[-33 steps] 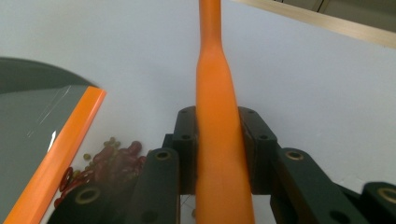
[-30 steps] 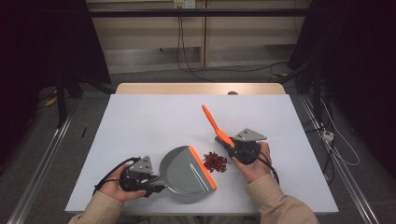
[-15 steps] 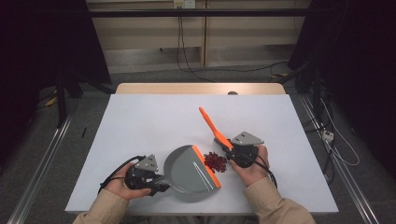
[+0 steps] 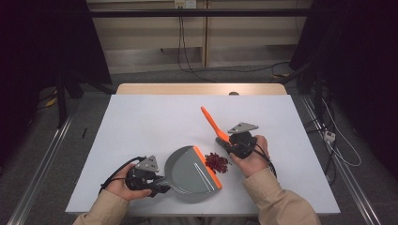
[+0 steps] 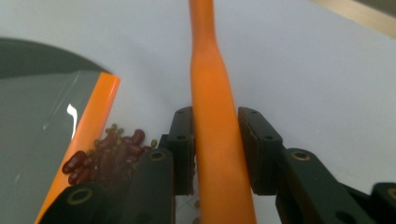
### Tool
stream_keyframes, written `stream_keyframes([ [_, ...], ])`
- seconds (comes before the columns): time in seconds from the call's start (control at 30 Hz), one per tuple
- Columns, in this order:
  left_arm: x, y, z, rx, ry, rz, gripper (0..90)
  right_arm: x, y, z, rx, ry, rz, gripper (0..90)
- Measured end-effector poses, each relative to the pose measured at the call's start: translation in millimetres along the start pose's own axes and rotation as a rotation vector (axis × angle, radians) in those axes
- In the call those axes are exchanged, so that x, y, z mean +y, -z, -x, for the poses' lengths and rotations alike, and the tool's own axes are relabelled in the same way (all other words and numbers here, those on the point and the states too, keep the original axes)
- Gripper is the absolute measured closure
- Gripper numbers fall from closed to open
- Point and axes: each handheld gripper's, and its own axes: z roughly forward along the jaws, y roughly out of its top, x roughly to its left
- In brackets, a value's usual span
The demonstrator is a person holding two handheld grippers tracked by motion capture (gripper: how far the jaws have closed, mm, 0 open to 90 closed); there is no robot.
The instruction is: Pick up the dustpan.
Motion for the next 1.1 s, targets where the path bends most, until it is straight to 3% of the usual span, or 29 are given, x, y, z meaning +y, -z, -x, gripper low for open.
stream_keyframes([
  [0.13, -0.4, -1.3, -0.1, 0.0, 0.0, -0.007, 62.2, -1.9, 0.5, -4.1, 0.003, 0.018, -0.01, 71.4],
  [0.3, 0.2, -2.7, -0.1, 0.001, -0.003, -0.012, 62.2, -7.0, 0.7, -11.9, 0.008, -0.023, 0.026, 71.5],
  [0.63, -1.5, -4.2, 0.9, 0.001, -0.001, -0.008, 61.8, -13.2, 3.0, -23.5, 0.005, -0.044, 0.065, 71.4],
  [0.67, -1.7, -2.9, -0.5, 0.007, -0.033, -0.039, 61.7, -13.6, 3.4, -23.1, 0.009, -0.046, 0.067, 71.4],
  [0.7, -2.6, -3.9, 0.8, 0.003, -0.013, -0.028, 61.4, -13.9, 3.8, -22.8, 0.007, -0.045, 0.069, 71.4],
  [0.9, -6.0, 2.5, 0.8, 0.017, 0.001, 0.001, 54.0, -14.3, 3.8, -24.3, 0.002, -0.045, 0.073, 71.4],
  [1.03, -7.4, 6.3, 1.1, 0.015, -0.025, -0.02, 58.2, -14.3, 3.9, -26.0, 0.003, -0.052, 0.07, 71.3],
  [1.1, -6.3, 5.3, 2.7, 0.025, -0.01, -0.025, 61.7, -14.4, 3.6, -27.0, 0.002, -0.055, 0.073, 71.3],
])
